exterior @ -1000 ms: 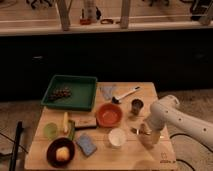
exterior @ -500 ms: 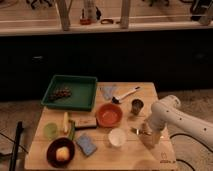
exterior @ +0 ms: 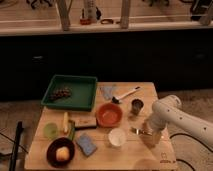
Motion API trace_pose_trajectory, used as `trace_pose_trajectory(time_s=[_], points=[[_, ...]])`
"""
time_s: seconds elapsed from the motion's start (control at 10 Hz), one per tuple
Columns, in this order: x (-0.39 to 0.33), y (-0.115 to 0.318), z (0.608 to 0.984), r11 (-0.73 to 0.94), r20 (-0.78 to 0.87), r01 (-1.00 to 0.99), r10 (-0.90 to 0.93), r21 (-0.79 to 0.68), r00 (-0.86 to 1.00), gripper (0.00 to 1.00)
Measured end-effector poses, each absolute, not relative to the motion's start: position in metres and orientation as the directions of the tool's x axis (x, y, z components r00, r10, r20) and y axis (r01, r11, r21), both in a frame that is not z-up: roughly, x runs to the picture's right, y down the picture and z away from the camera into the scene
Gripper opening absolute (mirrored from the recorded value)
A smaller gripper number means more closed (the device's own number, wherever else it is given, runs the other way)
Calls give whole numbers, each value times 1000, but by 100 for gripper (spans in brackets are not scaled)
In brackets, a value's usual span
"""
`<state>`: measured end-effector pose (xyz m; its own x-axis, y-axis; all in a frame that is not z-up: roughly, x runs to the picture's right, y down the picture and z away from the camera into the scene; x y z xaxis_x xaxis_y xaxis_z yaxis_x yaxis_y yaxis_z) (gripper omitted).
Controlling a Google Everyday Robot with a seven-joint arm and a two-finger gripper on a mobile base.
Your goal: Place fork in tray
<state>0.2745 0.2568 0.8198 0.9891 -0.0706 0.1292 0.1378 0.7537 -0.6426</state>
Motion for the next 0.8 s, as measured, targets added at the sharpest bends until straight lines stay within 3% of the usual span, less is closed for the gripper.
trace_pose_trajectory(time_s=[0.6,0.8], points=[[263,258,817,765,171,155,-60,-625,983,80],[262,257,819,769,180,155,-53,-620,982,70]])
